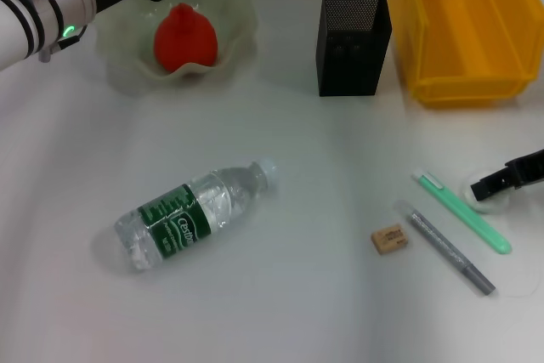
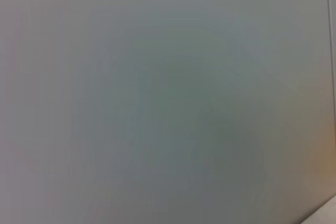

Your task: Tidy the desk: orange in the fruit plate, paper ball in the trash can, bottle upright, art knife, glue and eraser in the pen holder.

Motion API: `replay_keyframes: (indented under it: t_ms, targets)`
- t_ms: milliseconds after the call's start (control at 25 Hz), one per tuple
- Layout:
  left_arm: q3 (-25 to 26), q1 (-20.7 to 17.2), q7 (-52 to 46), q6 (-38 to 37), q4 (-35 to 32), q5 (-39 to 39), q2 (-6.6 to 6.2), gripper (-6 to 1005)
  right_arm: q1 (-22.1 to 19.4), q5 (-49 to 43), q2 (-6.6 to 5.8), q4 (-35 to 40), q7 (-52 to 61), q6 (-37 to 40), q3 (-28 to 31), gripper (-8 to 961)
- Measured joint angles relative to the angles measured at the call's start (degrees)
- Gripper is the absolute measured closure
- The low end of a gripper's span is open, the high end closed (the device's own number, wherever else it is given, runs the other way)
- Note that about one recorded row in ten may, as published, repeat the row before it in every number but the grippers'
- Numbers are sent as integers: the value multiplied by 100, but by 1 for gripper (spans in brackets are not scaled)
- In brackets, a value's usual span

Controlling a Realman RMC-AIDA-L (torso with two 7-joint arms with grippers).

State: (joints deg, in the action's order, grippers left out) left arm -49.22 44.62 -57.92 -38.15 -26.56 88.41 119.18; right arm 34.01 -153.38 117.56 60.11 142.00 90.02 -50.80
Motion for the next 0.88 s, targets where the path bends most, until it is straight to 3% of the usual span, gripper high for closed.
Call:
replay_keyframes:
  t_ms: [320, 400, 480, 680, 880]
  targets:
    - [0, -1, 0, 1, 11, 0, 0, 366, 35, -39, 2, 77, 16, 142, 139, 439]
    - [0, 1, 0, 0, 9, 0, 0, 367, 10, 1, -5, 358, 19, 379, 382, 509]
    - [1, 1, -4, -2, 6, 1, 0, 367, -4, 131, -20, 748, 18, 714, 758, 510]
    - [0, 3, -28, -32, -3, 1, 0, 368, -45, 751, -199, 1422, 0, 1124, 1430, 514]
    - [0, -8, -37, -60, -2, -36, 0, 368, -140, 1247, -317, 1473, -157, 374, 1591, 517]
